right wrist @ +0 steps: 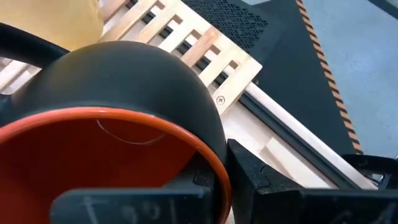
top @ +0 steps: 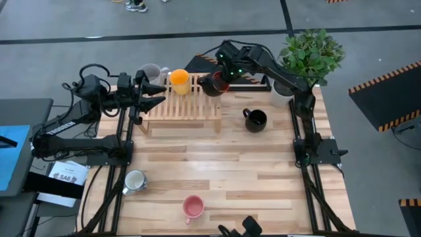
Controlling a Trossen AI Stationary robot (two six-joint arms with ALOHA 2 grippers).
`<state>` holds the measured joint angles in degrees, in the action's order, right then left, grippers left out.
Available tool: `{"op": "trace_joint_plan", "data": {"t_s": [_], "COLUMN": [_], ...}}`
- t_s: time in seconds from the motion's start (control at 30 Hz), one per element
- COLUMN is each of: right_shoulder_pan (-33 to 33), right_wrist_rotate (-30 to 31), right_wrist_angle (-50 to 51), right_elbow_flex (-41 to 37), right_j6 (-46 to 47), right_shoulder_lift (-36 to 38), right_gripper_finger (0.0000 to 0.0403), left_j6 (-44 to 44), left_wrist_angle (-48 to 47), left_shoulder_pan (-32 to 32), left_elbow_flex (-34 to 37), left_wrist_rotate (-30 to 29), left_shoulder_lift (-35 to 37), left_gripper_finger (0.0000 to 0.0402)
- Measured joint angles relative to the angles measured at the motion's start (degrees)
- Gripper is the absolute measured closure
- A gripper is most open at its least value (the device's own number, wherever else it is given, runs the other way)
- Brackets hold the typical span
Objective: Place coffee mugs
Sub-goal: Put the orange and black mug on the shelf
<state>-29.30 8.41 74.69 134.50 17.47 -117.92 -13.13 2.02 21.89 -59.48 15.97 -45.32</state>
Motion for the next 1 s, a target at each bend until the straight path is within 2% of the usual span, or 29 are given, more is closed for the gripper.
{"op": "trace_joint_plan", "data": {"t_s": [0.3, 0.6, 1.0], "right_shoulder_pan": [-0.03, 0.02, -0.53], "right_wrist_rotate": [0.06, -0.77, -0.79], "right_wrist_angle": [-1.32, -3.85, -6.83], "right_elbow_flex": [-0.09, 0.00, 0.00], "right_j6": [-0.15, 0.15, -0.87], "right_shoulder_lift": [-2.10, -2.31, -2.28], "right_gripper_finger": [0.0361, 0.0308, 0.0300], "left_j6": [-0.09, -0.20, -0.20], "left_wrist_angle": [0.02, -0.02, -0.02], "left_shoulder_pan": [-0.02, -0.02, -0.02], "left_elbow_flex": [0.00, 0.00, 0.00], "left_wrist_rotate": [-0.11, -0.11, -0.07], "left_shoulder_lift": [0.00, 0.00, 0.00], "left_gripper_finger": [0.0244, 0.0244, 0.0244]}}
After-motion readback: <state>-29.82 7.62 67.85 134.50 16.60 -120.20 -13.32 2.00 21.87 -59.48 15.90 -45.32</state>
